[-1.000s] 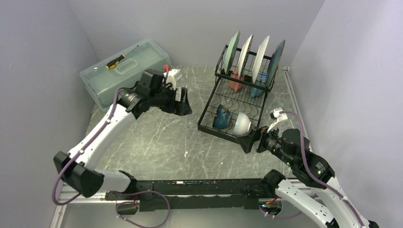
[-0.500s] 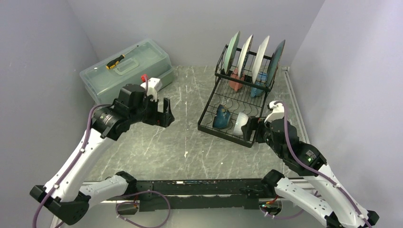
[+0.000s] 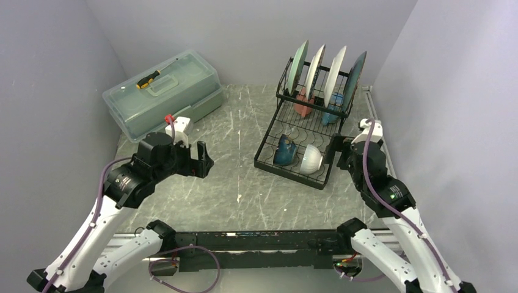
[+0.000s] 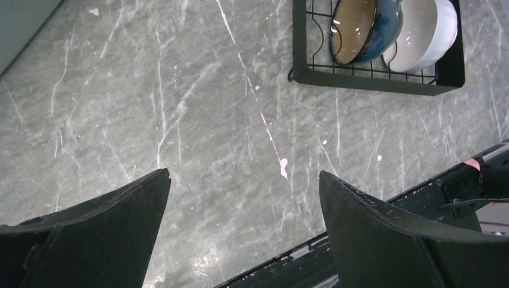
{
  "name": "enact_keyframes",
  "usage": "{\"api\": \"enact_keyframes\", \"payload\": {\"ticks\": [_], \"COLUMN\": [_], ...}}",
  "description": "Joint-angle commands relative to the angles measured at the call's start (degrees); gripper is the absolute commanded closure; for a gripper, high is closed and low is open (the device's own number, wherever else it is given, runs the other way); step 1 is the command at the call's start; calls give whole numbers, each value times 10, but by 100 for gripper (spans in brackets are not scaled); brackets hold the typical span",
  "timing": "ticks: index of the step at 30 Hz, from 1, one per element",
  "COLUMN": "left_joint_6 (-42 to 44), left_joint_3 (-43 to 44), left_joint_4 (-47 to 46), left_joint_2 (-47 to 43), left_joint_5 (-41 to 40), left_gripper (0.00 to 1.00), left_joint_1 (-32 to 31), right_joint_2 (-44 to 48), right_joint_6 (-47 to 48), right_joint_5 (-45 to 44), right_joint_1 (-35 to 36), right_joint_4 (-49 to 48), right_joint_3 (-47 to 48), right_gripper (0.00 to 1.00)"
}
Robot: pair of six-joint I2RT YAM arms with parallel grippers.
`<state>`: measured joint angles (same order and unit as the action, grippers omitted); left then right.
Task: Load the mixed dishes into the dish rack
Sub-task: Reset both arms
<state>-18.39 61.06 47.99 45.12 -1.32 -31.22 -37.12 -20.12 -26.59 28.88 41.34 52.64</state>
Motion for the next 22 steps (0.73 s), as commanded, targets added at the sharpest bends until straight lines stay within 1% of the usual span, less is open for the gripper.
{"api": "enact_keyframes", "payload": {"ticks": [1, 3, 5, 8, 12, 17, 20, 22], "left_joint_6": [-12, -15, -17, -16, -10, -6, 4, 2], "left_joint_3": [-15, -28, -41, -56, -66, -65, -84, -80], "left_joint_4": [-54, -63, -71, -76, -81, -69, -92, -84], "left_joint_2": [-22, -34, -45, -66, -86, -91, -109, -111], "left_joint_5": [-23, -35, -46, -64, -65, -68, -55, -56], "left_gripper": [1, 1, 1, 0, 1, 1, 1, 1], "left_joint_1": [-2, -2, -2, -2, -2, -2, -2, -2], "right_joint_2": [1, -2, 7, 45, 87, 87, 88, 84], "right_joint_6": [14, 5, -3, 3, 16, 21, 21, 20], "right_joint_5": [54, 53, 72, 86, 106, 118, 130, 137], "right_joint_1": [-60, -79, -96, -99, -99, -99, -98, -98], "right_joint_4": [-68, -69, -72, -89, -95, -94, -105, -110], "right_joint_3": [-6, -8, -12, -28, -37, -45, -51, -53], "right_gripper": [0, 0, 0, 0, 0, 0, 0, 0]}}
